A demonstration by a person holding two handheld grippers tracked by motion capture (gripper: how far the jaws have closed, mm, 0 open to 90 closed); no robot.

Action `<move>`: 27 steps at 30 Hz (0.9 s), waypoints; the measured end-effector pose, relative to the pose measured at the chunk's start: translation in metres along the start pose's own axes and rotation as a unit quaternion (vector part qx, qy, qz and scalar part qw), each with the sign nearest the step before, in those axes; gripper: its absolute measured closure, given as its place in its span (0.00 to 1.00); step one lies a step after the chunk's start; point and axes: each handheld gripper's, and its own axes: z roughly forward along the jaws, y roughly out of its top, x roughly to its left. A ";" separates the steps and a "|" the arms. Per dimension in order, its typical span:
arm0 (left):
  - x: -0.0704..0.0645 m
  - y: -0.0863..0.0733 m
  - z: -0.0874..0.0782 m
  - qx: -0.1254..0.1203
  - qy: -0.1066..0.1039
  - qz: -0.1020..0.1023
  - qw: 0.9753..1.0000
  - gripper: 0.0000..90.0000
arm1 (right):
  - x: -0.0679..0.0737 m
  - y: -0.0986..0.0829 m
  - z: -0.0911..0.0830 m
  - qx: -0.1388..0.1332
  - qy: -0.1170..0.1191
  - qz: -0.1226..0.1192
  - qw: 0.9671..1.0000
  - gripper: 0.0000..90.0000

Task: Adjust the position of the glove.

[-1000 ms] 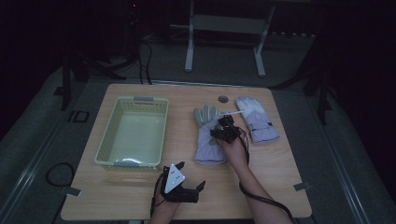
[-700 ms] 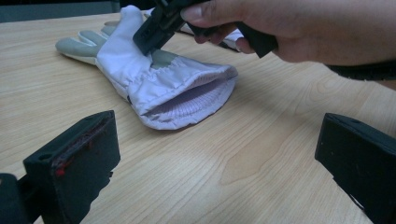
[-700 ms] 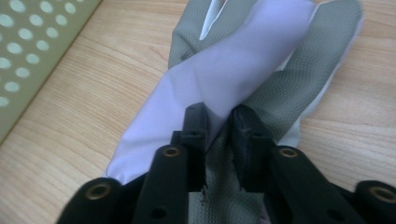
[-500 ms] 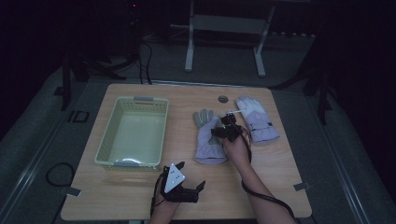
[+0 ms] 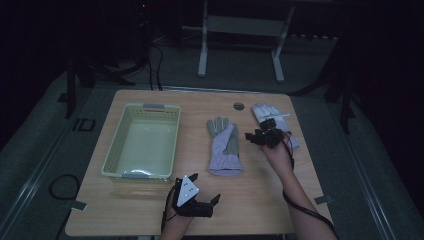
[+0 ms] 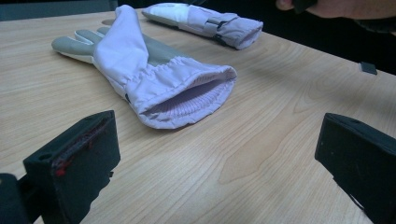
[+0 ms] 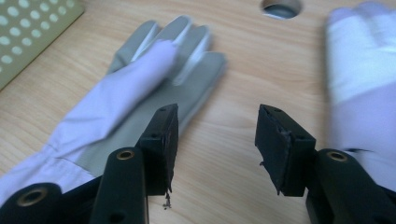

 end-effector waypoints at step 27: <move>0.000 0.000 0.000 0.002 0.003 0.002 1.000 0.00 | -0.101 -0.002 -0.022 -0.027 -0.029 0.044 0.998 0.52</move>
